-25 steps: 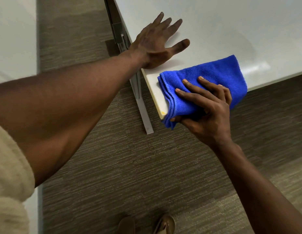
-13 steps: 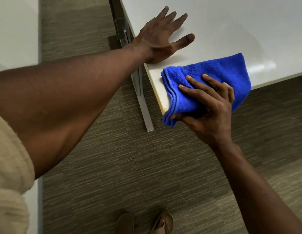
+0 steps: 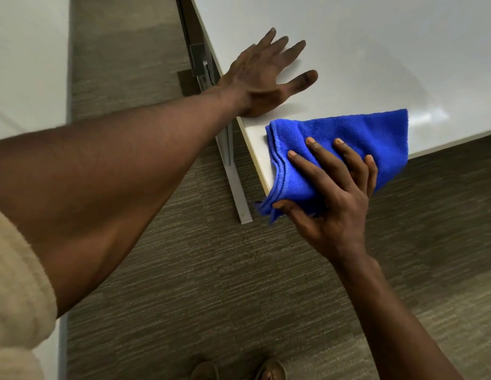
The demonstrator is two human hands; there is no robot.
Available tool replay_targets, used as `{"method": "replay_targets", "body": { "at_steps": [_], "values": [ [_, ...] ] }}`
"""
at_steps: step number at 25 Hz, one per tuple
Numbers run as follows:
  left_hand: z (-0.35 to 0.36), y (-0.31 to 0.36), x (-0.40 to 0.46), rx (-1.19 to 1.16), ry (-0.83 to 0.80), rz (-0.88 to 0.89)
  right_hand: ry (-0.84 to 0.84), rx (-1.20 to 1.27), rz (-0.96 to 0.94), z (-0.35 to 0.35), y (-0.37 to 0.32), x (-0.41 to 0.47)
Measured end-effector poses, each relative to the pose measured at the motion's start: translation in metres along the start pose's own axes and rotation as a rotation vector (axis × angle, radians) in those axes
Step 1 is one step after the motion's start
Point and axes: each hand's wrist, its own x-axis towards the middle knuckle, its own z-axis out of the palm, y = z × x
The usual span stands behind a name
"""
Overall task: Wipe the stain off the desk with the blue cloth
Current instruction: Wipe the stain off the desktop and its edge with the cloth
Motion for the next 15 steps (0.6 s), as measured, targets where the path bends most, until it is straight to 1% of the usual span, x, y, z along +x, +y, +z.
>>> {"method": "replay_targets", "body": {
  "at_steps": [2,5,8,12,13,15],
  "values": [
    [0.002,-0.002,0.002,0.005,-0.002,0.003,0.056,-0.018,-0.013,0.005,-0.001,0.0],
    [0.002,-0.002,0.002,-0.018,0.011,0.018,0.091,-0.014,0.02,0.009,-0.013,0.003],
    [0.004,-0.002,0.001,-0.022,0.016,0.005,0.06,-0.024,0.003,0.012,-0.022,-0.001],
    [0.002,-0.003,0.002,-0.009,0.015,-0.001,-0.028,-0.041,-0.144,-0.003,0.003,0.003],
    [0.002,-0.004,0.002,-0.019,0.012,-0.003,-0.024,-0.046,-0.134,-0.004,0.009,0.007],
    [0.003,-0.003,0.002,-0.029,0.02,-0.01,0.035,-0.025,-0.054,0.001,0.008,0.01]
  ]
}}
